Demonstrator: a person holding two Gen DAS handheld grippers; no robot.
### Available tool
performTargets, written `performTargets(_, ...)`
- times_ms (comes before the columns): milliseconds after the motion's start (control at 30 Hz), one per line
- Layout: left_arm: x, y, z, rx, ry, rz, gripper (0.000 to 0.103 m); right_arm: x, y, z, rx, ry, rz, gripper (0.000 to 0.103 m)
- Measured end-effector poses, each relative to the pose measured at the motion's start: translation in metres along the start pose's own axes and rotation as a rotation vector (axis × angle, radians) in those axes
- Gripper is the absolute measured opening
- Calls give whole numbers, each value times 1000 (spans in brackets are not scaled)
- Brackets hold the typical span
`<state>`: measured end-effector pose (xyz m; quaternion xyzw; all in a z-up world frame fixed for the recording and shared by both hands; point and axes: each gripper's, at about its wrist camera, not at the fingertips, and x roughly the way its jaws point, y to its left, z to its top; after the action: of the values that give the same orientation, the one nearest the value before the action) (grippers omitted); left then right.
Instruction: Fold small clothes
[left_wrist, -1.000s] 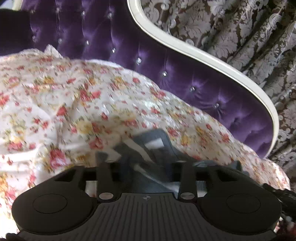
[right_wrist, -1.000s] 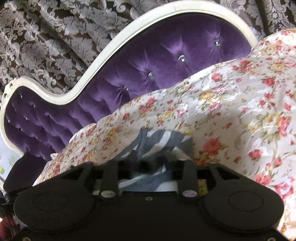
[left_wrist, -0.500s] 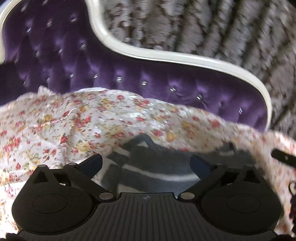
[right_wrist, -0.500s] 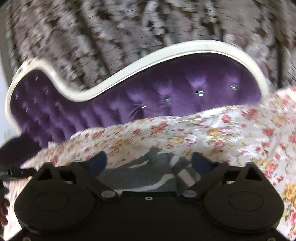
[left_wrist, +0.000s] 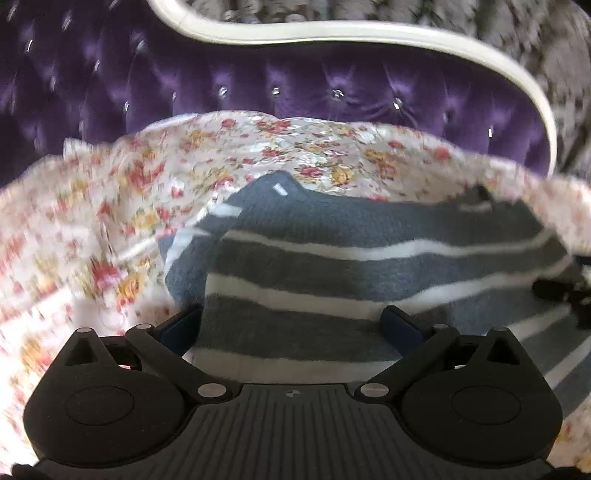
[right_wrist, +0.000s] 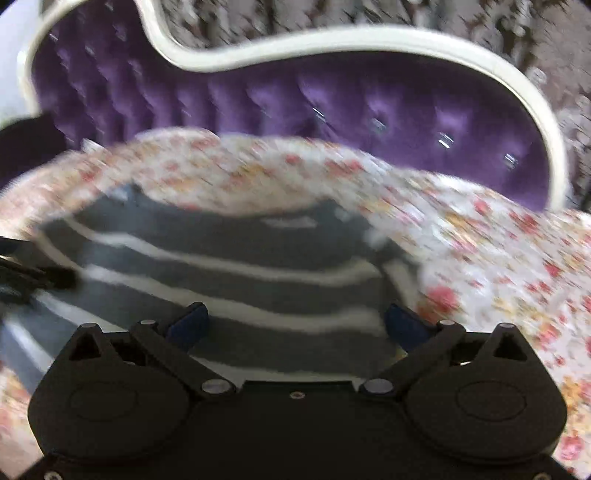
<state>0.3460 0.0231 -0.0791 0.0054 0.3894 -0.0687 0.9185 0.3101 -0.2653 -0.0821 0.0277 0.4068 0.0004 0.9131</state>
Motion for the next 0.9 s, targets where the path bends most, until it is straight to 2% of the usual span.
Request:
performTargets(100, 1, 1, -3, 25, -17, 15, 103, 5, -25, -5, 124, 24, 40, 103)
performTargets(133, 0, 1, -4, 21, -20, 16, 103, 4, -28, -6, 131, 18, 40, 103)
performTargets(300, 1, -2, -7, 20, -33, 26, 103, 3, -28, -7, 131, 16, 23, 103)
performTargets(667, 1, -9, -20, 1, -119, 67, 103, 3, -29, -11, 121, -16, 35, 103)
performTargets(900, 3, -8, -18, 4, -98, 71, 103, 1, -35, -12, 137, -40, 55, 103)
